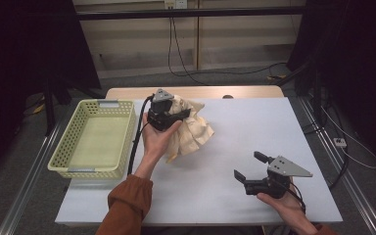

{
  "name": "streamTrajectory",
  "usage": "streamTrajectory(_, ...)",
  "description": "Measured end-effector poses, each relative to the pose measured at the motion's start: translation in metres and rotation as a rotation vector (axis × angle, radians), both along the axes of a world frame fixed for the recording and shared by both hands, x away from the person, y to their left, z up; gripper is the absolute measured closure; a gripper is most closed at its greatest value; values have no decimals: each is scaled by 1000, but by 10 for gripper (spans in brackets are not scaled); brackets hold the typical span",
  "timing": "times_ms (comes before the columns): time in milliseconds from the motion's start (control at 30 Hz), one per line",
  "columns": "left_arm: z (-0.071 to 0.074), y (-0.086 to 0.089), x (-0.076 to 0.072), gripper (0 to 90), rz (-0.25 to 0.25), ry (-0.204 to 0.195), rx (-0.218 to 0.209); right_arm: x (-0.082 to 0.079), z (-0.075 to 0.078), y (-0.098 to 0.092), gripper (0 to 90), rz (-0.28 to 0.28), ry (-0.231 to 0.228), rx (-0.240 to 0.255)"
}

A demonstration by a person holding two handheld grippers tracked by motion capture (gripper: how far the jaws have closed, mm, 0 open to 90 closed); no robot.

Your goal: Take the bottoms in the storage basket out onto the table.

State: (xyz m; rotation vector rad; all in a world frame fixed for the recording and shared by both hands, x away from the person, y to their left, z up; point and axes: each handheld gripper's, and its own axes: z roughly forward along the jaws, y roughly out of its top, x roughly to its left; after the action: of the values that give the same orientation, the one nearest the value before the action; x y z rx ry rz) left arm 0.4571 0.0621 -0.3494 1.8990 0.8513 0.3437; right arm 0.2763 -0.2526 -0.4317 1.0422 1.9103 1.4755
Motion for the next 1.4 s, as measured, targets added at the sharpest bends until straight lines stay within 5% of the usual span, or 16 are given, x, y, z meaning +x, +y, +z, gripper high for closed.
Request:
streamTrajectory(533,-30,-1,8,633,34,87,10,0,0,-1,42,-8,0,6)
streamTrajectory(1067,-52,-11,1,574,-37,115,13,-1,0,-1,43,-8,1,6)
streamTrajectory(1400,-64,-19,3,543,-60,114,95,-1,0,-1,43,-8,3,6)
